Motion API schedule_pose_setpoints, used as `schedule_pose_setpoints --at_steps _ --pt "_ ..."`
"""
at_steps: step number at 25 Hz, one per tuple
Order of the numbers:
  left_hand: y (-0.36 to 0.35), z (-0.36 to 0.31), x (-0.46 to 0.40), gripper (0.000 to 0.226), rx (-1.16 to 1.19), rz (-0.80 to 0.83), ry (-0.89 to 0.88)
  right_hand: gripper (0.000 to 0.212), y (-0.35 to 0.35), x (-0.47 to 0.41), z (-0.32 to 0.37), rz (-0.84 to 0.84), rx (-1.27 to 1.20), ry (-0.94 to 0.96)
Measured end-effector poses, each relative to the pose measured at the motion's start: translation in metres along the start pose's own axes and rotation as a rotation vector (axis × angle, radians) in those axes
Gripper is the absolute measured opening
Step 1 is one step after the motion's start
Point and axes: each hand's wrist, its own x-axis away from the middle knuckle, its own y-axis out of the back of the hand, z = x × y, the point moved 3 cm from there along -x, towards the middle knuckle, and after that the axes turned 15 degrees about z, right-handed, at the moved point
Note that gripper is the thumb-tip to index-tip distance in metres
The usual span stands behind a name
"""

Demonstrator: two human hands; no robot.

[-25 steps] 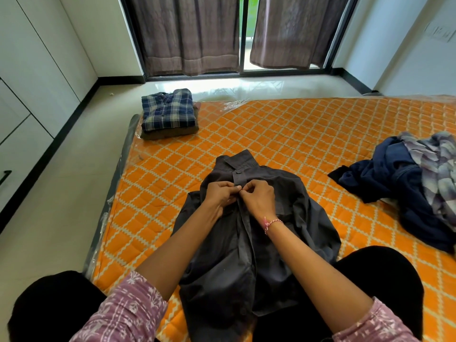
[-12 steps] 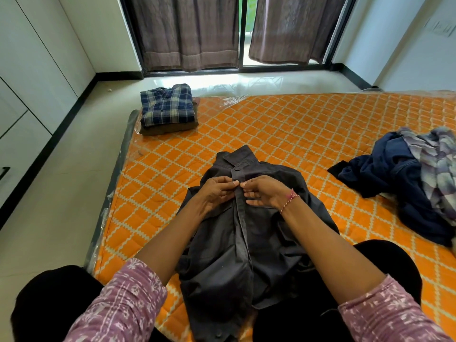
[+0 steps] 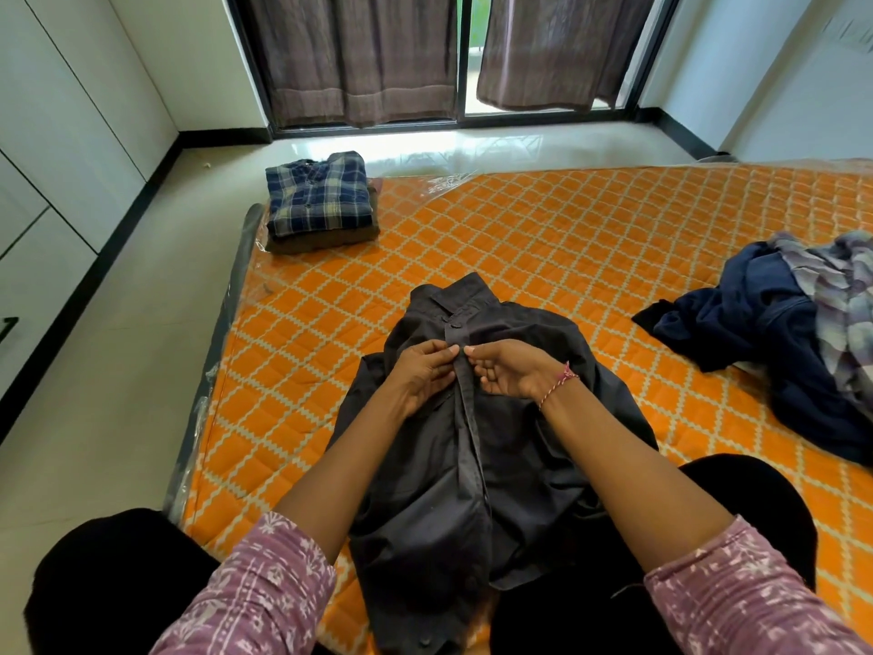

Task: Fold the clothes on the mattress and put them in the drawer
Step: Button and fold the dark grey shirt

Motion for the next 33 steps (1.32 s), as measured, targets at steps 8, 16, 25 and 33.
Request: schedule_pose_setpoints --at_steps 8,16,25,33 --pt "0.007 -0.028 -0.001 0.014 -0.473 0.029 0.011 0.021 -0.005 -0.006 0.019 -0.007 -0.065 0.029" --pt "0.018 0.007 0.036 0.066 -1.509 -0.072 -0.056 0.024 -0.026 -0.010 -0.001 -0.225 0.334 0.085" --pt "0.022 0.039 0.036 0.037 -1.484 -0.190 -0.112 0.022 -0.021 0.003 -0.072 -0.620 1.141 0.148" --pt "-0.008 0.051 0.048 0.006 -1.863 -0.255 -0.240 0.027 -0.014 0.009 -0.079 -0.494 1.062 0.187"
